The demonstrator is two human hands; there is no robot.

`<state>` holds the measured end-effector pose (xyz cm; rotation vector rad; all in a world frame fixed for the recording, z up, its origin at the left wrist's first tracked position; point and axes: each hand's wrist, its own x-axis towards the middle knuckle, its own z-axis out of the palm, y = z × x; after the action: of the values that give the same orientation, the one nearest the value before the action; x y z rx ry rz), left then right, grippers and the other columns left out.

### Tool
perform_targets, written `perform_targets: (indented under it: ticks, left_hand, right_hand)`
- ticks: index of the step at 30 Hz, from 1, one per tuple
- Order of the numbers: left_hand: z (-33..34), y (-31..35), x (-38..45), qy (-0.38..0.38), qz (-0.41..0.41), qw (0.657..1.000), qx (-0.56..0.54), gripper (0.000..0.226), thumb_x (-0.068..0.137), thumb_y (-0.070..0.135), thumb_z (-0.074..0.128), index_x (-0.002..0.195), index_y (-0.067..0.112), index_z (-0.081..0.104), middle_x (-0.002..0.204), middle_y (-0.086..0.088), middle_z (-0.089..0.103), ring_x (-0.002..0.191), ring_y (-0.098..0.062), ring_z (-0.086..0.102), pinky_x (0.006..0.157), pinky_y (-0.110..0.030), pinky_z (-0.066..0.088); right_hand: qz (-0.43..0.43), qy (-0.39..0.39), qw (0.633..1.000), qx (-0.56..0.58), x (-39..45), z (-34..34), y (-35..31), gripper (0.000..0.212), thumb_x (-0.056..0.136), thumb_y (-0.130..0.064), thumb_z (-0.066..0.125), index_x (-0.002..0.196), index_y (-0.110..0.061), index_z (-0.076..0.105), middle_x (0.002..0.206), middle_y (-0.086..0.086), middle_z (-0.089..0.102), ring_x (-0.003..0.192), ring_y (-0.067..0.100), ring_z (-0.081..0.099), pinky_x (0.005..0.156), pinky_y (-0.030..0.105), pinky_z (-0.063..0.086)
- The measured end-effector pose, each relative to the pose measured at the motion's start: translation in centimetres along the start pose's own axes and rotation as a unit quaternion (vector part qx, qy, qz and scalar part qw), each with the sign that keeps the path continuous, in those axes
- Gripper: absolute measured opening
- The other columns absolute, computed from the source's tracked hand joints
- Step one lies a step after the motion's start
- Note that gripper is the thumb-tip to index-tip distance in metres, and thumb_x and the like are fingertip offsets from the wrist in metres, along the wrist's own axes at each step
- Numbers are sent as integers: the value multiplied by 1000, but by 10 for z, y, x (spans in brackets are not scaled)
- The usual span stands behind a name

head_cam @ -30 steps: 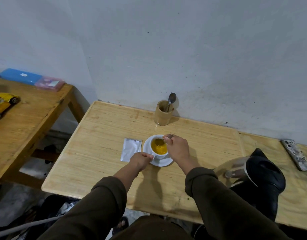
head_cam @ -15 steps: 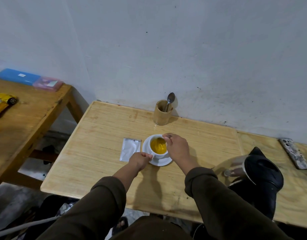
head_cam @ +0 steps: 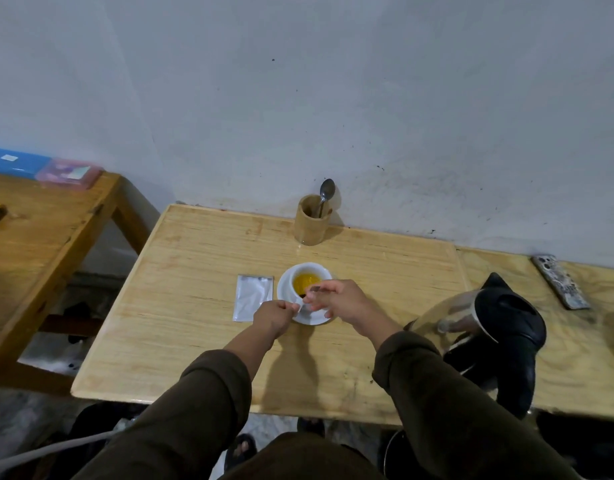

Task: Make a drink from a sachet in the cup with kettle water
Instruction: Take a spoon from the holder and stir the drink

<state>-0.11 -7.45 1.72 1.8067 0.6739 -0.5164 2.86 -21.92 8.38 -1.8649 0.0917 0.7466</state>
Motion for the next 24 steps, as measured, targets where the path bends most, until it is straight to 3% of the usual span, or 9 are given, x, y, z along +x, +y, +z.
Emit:
perform_targets:
  ticks: [5, 9, 12, 15, 19, 24]
  left_hand:
    - [-1, 4, 0, -1, 17, 999, 36, 34, 94, 32, 54, 114, 7, 67, 121, -13, 66, 94, -19, 53, 90, -32, 46]
    - [-2, 5, 0, -7, 26, 998, 54, 34, 94, 33, 53, 114, 9, 68, 123, -14, 66, 112, -29, 61, 97, -36, 47]
    - [-2, 6, -2, -6, 34, 995, 90, 38, 95, 35, 50, 117, 9, 66, 124, -13, 65, 117, -30, 58, 98, -36, 46]
    - [-2, 4, -3, -10, 46, 993, 112, 41, 96, 37, 47, 117, 6, 64, 124, -16, 65, 117, -32, 58, 97, -38, 46]
    - [-2, 3, -4, -6, 56, 993, 106, 42, 96, 36, 47, 112, 3, 65, 120, -19, 66, 115, -35, 58, 97, -39, 46]
    - [-1, 1, -8, 2, 66, 991, 114, 40, 96, 38, 46, 103, 3, 66, 116, -20, 65, 112, -36, 58, 96, -40, 46]
  right_hand:
    - [61, 28, 996, 61, -10, 0, 6, 23, 80, -14, 63, 93, 2, 73, 83, 12, 73, 62, 16, 62, 54, 24, 35]
    - [48, 38, 998, 24, -24, 3, 18, 14, 79, -22, 68, 79, -9, 74, 69, 4, 69, 55, 9, 54, 50, 19, 33]
    - [53, 63, 997, -3, -32, 3, 29, 9, 84, -12, 63, 80, -18, 66, 72, -1, 70, 60, 6, 57, 45, 12, 38]
    - [65, 76, 995, -3, -38, 6, 41, 16, 81, -8, 66, 83, -20, 55, 77, 6, 72, 67, 14, 59, 56, 19, 43]
    - [82, 121, 989, 13, -45, 12, 55, 17, 85, -6, 64, 97, -14, 57, 74, 0, 68, 77, 14, 60, 62, 20, 44]
    - [78, 194, 973, 93, -49, 16, 76, 11, 86, -3, 60, 88, -14, 61, 71, -2, 68, 81, 17, 60, 66, 23, 45]
